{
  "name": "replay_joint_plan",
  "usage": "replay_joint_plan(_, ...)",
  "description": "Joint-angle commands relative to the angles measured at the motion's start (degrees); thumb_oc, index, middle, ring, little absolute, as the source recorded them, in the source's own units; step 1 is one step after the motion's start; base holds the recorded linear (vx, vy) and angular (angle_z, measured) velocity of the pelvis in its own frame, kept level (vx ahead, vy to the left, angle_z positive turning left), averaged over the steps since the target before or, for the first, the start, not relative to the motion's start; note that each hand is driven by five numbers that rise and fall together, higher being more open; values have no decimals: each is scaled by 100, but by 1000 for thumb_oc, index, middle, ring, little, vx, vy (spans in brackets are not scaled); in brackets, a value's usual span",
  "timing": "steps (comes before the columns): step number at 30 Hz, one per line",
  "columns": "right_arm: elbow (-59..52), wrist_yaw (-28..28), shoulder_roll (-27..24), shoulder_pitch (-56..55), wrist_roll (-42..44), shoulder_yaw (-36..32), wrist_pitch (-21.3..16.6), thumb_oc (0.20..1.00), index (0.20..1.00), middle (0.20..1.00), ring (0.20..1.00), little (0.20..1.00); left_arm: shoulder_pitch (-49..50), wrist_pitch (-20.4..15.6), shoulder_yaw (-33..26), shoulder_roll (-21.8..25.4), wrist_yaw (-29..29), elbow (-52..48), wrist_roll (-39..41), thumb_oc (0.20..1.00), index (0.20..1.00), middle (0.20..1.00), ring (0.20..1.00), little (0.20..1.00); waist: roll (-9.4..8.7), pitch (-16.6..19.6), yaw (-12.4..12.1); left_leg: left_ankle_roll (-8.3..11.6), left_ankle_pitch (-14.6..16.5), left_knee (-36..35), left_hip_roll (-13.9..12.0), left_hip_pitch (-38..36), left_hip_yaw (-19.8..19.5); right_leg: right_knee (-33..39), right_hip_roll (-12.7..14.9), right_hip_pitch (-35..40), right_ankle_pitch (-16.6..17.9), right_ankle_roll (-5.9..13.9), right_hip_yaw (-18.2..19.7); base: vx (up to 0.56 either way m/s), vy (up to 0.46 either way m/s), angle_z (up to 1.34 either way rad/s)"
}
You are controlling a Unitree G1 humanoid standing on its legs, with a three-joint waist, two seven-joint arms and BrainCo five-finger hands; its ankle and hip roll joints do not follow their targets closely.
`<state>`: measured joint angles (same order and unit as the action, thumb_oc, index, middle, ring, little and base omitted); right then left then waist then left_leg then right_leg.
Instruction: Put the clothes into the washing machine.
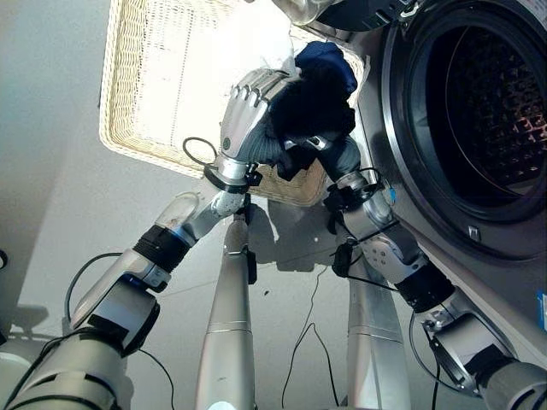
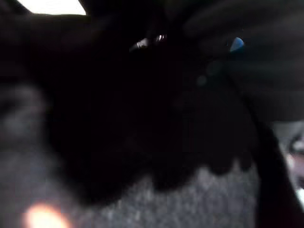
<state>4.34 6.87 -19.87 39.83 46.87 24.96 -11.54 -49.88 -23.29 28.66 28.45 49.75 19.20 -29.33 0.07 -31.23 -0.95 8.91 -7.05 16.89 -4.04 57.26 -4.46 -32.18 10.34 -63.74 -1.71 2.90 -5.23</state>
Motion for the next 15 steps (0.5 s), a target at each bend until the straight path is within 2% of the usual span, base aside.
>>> replay_joint_plan(1, -1012, -102, 321, 65, 34, -190, -493, 200, 200, 200, 200, 200, 116, -458, -351, -321, 107, -112, 874, 1000, 1000, 1000, 1000, 1000, 22, 144, -46, -423, 220, 369, 401, 108, 59, 607, -59, 211, 728, 522, -337, -2, -33, 0)
replay_joint_plan(8, -1065, 3, 524, 86, -21, -317, -371, 200, 200, 200, 200, 200, 494, -766, -871, -782, 119, -227, 1762, 1000, 1000, 1000, 1000, 1000, -3, 144, -102, -436, 198, 337, 444, 104, 36, 630, -82, 230, 737, 505, -384, 0, -9, 0)
replay_joint_plan(15, -1092, 170, 601, 93, -146, -406, -336, 200, 200, 200, 200, 200, 654, -798, -1162, -1040, 186, -264, 2329, 1000, 1000, 1000, 1000, 1000, -10, 144, -127, -441, 175, 322, 460, 84, 34, 623, -91, 260, 721, 494, -400, 2, 0, 0)
